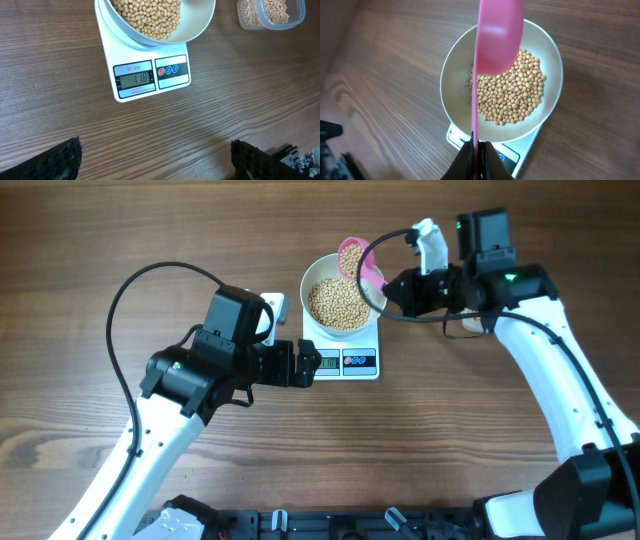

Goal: Scoop item into bowl and weigh 150g on scale
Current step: 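Tilt the scoop over the bowl to pour soybeans in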

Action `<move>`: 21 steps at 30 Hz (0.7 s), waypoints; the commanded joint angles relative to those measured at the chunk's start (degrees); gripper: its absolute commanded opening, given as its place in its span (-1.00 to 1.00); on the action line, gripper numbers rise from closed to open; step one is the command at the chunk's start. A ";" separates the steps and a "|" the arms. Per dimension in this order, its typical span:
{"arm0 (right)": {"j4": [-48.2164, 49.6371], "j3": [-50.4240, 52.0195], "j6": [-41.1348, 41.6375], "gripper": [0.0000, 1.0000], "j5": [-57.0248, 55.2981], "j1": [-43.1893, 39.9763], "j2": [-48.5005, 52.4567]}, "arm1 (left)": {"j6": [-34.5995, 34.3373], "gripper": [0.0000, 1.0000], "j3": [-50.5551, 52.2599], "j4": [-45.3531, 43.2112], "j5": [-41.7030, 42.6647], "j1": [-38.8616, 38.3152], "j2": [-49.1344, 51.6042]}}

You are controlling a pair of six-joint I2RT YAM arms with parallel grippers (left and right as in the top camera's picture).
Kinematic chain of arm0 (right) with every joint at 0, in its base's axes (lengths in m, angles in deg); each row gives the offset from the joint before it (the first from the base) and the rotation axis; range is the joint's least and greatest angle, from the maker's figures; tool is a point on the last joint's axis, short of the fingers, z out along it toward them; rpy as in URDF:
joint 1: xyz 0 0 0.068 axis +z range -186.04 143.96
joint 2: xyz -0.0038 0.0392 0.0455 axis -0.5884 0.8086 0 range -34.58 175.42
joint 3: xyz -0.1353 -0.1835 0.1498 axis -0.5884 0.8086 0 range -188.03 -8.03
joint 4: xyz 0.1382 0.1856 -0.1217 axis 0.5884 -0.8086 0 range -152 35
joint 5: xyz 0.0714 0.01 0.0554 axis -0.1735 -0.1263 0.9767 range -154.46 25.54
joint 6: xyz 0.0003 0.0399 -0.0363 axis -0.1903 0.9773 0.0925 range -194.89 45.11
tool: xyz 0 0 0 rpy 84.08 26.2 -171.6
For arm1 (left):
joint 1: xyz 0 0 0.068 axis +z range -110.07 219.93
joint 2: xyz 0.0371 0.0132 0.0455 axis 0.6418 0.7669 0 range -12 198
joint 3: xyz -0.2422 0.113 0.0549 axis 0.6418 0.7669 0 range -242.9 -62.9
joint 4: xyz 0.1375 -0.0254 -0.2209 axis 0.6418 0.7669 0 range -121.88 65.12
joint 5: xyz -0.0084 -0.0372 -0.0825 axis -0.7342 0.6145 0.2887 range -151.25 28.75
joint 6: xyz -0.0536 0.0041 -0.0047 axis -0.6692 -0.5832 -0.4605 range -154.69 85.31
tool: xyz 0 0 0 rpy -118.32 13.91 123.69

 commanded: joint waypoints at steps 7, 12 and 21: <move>-0.74 -1.73 -8.24 -0.92 -16.63 7.28 -1.68 | 1.20 1.00 0.22 -0.11 0.48 -0.26 0.24; -0.96 -1.73 -9.01 -0.92 -20.20 9.11 -1.75 | 1.20 1.00 0.22 -0.11 0.48 -0.26 0.24; -1.09 -1.73 -9.01 -0.91 -20.20 9.14 -1.79 | 1.20 1.00 0.22 -0.13 0.48 -0.26 0.24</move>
